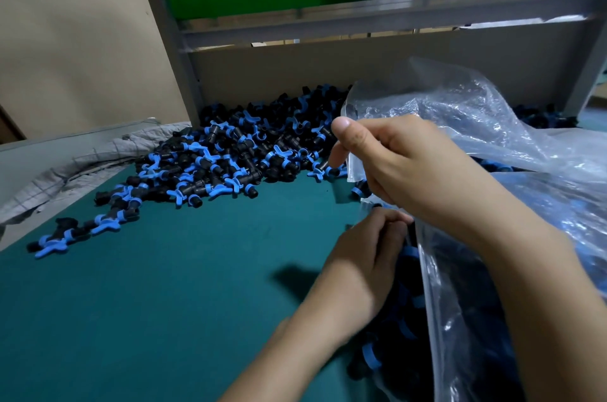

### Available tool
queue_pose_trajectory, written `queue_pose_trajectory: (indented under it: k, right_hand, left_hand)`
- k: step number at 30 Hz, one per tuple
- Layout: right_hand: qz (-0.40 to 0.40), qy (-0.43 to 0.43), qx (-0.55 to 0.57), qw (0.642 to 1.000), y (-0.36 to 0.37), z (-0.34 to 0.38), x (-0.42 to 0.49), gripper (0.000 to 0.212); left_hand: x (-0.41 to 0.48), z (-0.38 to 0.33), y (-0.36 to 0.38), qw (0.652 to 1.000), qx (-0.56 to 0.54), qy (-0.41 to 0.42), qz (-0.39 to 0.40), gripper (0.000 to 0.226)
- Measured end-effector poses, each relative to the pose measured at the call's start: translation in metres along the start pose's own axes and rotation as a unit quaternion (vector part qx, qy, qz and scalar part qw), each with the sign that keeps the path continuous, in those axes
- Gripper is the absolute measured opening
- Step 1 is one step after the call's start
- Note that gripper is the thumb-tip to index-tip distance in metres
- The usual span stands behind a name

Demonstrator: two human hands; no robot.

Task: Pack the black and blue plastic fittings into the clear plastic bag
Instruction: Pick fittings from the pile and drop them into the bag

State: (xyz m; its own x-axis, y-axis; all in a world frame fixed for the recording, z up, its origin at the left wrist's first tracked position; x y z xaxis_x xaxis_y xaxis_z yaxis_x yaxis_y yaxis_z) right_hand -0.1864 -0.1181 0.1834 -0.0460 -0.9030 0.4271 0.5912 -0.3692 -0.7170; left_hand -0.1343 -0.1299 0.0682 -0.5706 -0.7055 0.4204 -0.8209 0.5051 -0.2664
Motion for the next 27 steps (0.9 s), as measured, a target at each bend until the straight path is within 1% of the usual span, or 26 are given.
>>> queue_pose_trajectory:
  k: [2, 5, 8, 11, 13, 15, 16, 18, 19, 20, 22, 24, 27]
  right_hand:
    - [0.006, -0.001, -0.005, 1.000, 0.002, 0.001, 0.000, 0.050]
    - [0.013, -0.001, -0.022, 1.000, 0.004, 0.001, 0.000, 0.049]
    - [0.018, 0.000, -0.051, 0.999, 0.006, 0.002, -0.001, 0.049]
    - [0.011, -0.004, -0.092, 0.996, 0.007, 0.001, 0.000, 0.050]
    - [0.008, -0.004, -0.110, 0.994, 0.007, 0.000, 0.001, 0.050]
    - [0.010, 0.001, -0.129, 0.992, 0.007, -0.004, 0.002, 0.051]
    - [0.014, 0.005, -0.141, 0.990, 0.008, -0.007, 0.002, 0.051]
    - [0.027, 0.018, -0.159, 0.987, 0.010, -0.013, 0.002, 0.051]
    - [0.033, 0.023, -0.163, 0.986, 0.012, -0.016, 0.001, 0.051]
    - [0.038, 0.027, -0.164, 0.985, 0.013, -0.018, 0.001, 0.050]
    - [0.044, 0.033, -0.164, 0.985, 0.015, -0.022, 0.002, 0.050]
    - [0.043, 0.037, -0.164, 0.985, 0.016, -0.025, 0.002, 0.049]
    - [0.044, 0.037, -0.170, 0.984, 0.019, -0.025, 0.002, 0.048]
  left_hand:
    - [-0.003, 0.002, -0.002, 0.999, 0.031, 0.018, -0.012, 0.008]
    - [-0.006, 0.007, -0.006, 0.998, 0.047, 0.032, -0.020, 0.018]
    - [-0.008, 0.009, -0.013, 0.997, 0.046, 0.056, -0.032, 0.021]
    - [-0.004, 0.015, -0.031, 0.990, 0.085, 0.088, -0.075, 0.015]
    - [-0.001, 0.026, -0.053, 0.981, 0.130, 0.077, -0.120, 0.016]
    - [0.001, 0.044, -0.075, 0.965, 0.216, 0.042, -0.146, 0.019]
    - [0.002, 0.056, -0.085, 0.949, 0.277, 0.010, -0.149, 0.021]
    - [0.002, 0.086, -0.107, 0.910, 0.376, -0.086, -0.149, 0.029]
    - [0.002, 0.098, -0.118, 0.893, 0.400, -0.136, -0.155, 0.034]
    - [0.002, 0.107, -0.128, 0.880, 0.412, -0.169, -0.165, 0.038]
    - [0.006, 0.116, -0.140, 0.860, 0.437, -0.191, -0.182, 0.043]
    - [0.013, 0.126, -0.143, 0.841, 0.467, -0.217, -0.169, 0.051]
    - [0.024, 0.142, -0.148, 0.831, 0.469, -0.259, -0.146, 0.059]
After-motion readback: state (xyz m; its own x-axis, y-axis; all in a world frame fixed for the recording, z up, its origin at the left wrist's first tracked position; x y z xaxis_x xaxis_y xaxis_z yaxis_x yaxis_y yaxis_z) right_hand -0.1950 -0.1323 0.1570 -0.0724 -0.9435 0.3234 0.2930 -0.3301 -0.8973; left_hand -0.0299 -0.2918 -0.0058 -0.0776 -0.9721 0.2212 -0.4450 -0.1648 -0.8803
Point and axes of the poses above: each hand's wrist, its own x-axis towards the middle knuckle, its own y-axis out of the palm, z = x × y, the point moved 8 cm from there along x, towards the middle knuckle, and after that the axes turned 10 degrees about -x, right-handed, at the moved point
